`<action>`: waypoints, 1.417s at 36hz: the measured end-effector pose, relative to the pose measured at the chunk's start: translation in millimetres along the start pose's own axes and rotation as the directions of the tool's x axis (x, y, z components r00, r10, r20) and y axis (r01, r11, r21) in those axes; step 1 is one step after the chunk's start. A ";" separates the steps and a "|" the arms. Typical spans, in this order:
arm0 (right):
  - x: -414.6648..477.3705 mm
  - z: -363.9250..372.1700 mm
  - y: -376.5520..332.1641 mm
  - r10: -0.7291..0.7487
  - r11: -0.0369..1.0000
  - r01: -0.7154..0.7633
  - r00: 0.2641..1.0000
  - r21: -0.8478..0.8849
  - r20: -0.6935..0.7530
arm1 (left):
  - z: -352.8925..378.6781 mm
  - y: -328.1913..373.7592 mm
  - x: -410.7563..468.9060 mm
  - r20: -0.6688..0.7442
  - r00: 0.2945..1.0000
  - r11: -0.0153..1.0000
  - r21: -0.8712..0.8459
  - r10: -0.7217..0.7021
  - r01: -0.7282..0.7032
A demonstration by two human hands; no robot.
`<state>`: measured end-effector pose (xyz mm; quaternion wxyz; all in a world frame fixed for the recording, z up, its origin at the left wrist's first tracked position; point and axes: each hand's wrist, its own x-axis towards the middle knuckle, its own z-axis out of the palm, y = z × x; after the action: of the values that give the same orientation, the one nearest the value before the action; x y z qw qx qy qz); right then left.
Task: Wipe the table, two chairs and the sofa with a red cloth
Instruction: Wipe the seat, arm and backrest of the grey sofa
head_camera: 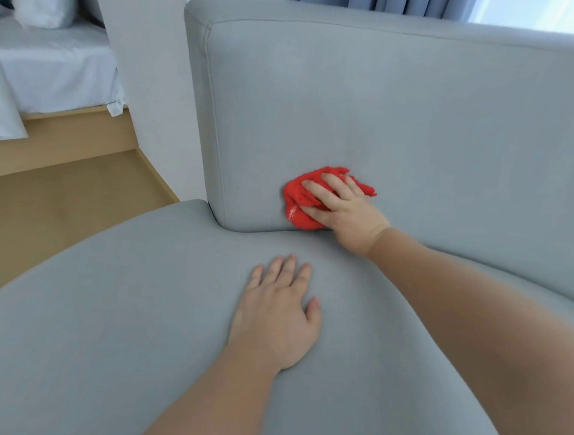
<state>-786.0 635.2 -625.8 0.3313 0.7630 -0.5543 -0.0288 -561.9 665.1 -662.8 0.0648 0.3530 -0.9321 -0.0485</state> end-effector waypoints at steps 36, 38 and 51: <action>-9.2 -97.8 130.3 0.074 0.939 -0.137 0.976 -0.315 -0.203 | -1.4 2.1 -1.5 0.031 0.999 1.000 0.023 -0.010 0.009; -2.6 -108.8 135.7 0.133 0.935 -0.206 0.958 -0.289 -0.252 | -2.6 2.2 -1.4 0.035 0.999 1.000 0.027 -0.010 0.009; 2.0 -103.0 118.0 0.531 0.827 -0.561 0.793 -0.018 -0.299 | -6.2 2.4 -2.0 0.054 0.998 0.999 0.032 -0.014 0.012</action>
<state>-840.4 662.6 -481.5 0.4404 0.5476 -0.6960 0.1474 -561.0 668.0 -656.5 0.0337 0.3586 -0.9319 -0.0438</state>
